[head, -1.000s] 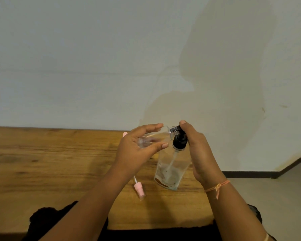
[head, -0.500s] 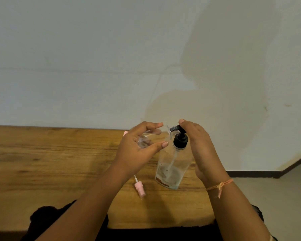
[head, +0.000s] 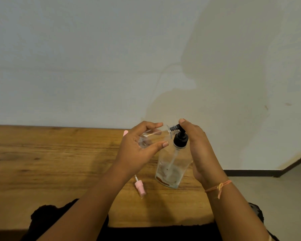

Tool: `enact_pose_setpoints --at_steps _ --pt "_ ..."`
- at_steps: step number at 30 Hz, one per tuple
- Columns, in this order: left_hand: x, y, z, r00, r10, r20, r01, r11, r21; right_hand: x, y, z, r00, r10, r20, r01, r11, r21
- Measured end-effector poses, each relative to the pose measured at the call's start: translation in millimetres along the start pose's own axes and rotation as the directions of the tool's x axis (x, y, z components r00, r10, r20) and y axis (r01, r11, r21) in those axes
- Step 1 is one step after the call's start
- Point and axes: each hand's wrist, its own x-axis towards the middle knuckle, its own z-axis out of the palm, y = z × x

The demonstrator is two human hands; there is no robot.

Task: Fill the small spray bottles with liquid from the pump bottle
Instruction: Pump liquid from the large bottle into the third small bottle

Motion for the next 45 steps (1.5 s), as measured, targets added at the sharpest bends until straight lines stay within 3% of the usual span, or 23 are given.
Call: enact_pose_setpoints --at_steps 15,20,26,32,39,45 --pt "1 -5 1 1.000 -0.010 -0.005 0.010 1.000 0.018 -10 -2 4 0.999 -0.031 0.042 0.034 0.998 -0.060" --pt "1 0 2 0.999 0.033 -0.014 -0.033 0.999 -0.012 -7 -13 2 0.991 -0.131 0.018 0.132 0.987 -0.086" --pt "1 -4 3 1.000 0.005 -0.001 -0.005 0.999 -0.041 2 -10 -3 0.987 -0.132 0.094 0.126 0.990 0.064" --pt "0 -7 4 1.000 -0.028 0.013 0.029 0.998 -0.060 -1 -6 1 0.987 -0.145 0.073 0.139 0.988 0.073" --pt "-1 1 4 0.999 0.036 -0.007 -0.036 0.998 -0.043 0 -8 3 0.993 -0.112 0.037 0.104 0.978 0.179" --pt "-1 -1 4 1.000 0.016 -0.001 -0.016 1.000 -0.003 -2 1 15 0.965 -0.242 -0.101 0.237 0.970 -0.052"
